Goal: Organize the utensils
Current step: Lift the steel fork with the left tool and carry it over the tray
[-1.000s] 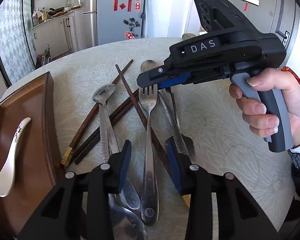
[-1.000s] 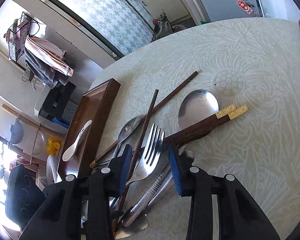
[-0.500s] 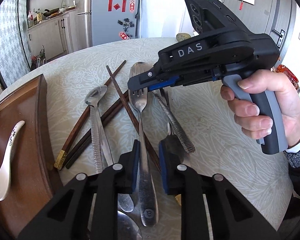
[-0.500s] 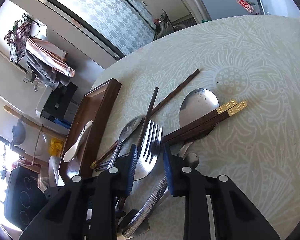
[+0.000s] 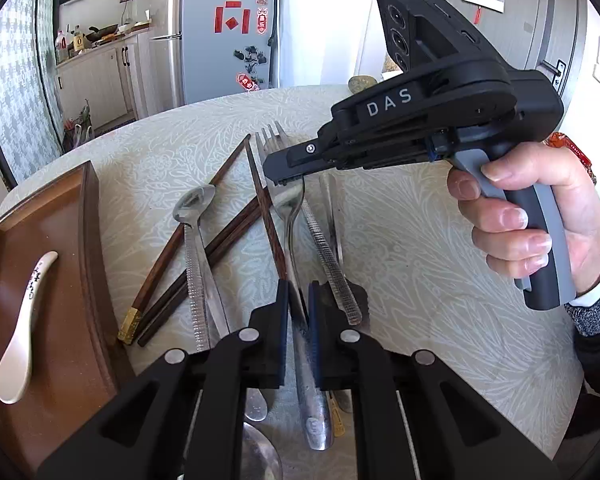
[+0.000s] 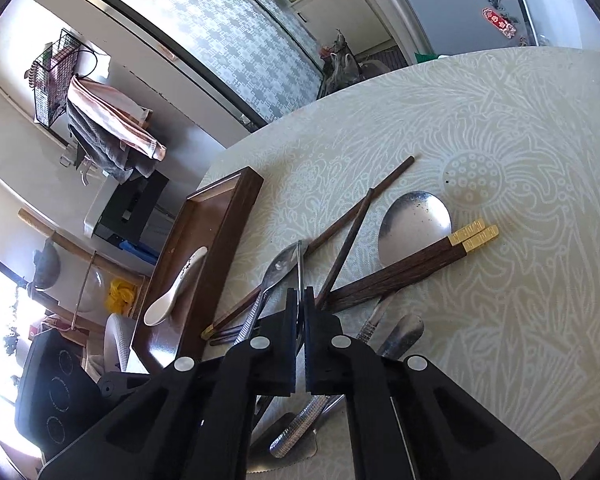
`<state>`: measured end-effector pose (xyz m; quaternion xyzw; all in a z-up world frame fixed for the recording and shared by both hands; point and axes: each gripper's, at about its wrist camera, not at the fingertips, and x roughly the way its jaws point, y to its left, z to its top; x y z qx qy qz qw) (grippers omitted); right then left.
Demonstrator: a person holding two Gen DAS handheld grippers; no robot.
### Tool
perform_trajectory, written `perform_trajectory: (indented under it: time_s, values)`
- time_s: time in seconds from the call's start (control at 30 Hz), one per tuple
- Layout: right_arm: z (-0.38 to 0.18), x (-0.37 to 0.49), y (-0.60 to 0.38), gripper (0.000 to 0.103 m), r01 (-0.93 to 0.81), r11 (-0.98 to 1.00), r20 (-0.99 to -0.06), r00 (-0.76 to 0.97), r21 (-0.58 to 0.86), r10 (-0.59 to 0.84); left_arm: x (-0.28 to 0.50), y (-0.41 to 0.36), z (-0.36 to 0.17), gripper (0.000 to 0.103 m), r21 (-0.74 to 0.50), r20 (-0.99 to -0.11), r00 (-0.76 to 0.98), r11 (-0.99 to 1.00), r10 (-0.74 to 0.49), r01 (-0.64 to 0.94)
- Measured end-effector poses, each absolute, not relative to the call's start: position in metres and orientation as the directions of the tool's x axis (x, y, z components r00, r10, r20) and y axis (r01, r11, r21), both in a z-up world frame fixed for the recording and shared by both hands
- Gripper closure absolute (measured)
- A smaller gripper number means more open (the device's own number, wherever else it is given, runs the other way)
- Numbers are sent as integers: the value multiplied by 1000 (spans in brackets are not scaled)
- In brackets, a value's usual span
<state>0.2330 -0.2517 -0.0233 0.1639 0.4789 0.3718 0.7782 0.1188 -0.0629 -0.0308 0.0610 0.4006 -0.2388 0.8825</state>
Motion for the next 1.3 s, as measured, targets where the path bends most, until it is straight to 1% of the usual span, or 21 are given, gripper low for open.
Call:
perform_trajectory:
  time_s: [0.4, 0.47, 0.5, 0.67, 0.9, 1.0, 1.03, 1.07, 1.1, 1.13, 1.2, 1.3]
  values:
    - [-14, 230, -252, 101, -429, 668, -618, 272, 608, 737, 115, -63, -23, 94, -77, -732, 570, 878, -372, 473]
    - [-9, 228, -250, 101, -435, 672, -621, 278, 599, 733, 114, -59, -19, 96, -80, -725, 577, 878, -377, 473]
    - [-6, 227, -248, 101, -436, 678, -625, 283, 592, 727, 113, -56, -16, 101, -81, -717, 584, 878, -380, 472]
    - [11, 223, -228, 99, -447, 680, -627, 287, 581, 724, 103, -33, 3, 101, -78, -679, 630, 891, -376, 448]
    - [38, 219, -190, 96, -476, 663, -614, 282, 578, 737, 95, 9, 7, 101, -128, -662, 645, 906, -381, 404]
    - [49, 217, -176, 95, -492, 658, -611, 283, 570, 740, 97, 25, 8, 101, -210, -637, 633, 889, -440, 407]
    - [53, 215, -171, 95, -500, 662, -615, 287, 558, 735, 97, 27, 10, 95, -220, -629, 636, 887, -447, 407]
    - [55, 215, -167, 94, -505, 661, -614, 287, 555, 735, 97, 29, 11, 84, -223, -622, 639, 885, -453, 409]
    - [59, 213, -164, 94, -510, 663, -616, 289, 548, 732, 97, 30, 13, 49, -227, -615, 643, 883, -457, 410]
    - [62, 212, -161, 95, -516, 661, -616, 290, 544, 733, 97, 31, 15, 31, -227, -605, 655, 887, -453, 403]
    - [70, 210, -155, 97, -533, 659, -613, 295, 532, 733, 98, 29, 17, 31, -221, -598, 661, 886, -453, 407]
    - [78, 208, -147, 96, -546, 651, -607, 294, 528, 739, 103, 25, 18, 31, -225, -603, 647, 877, -467, 424]
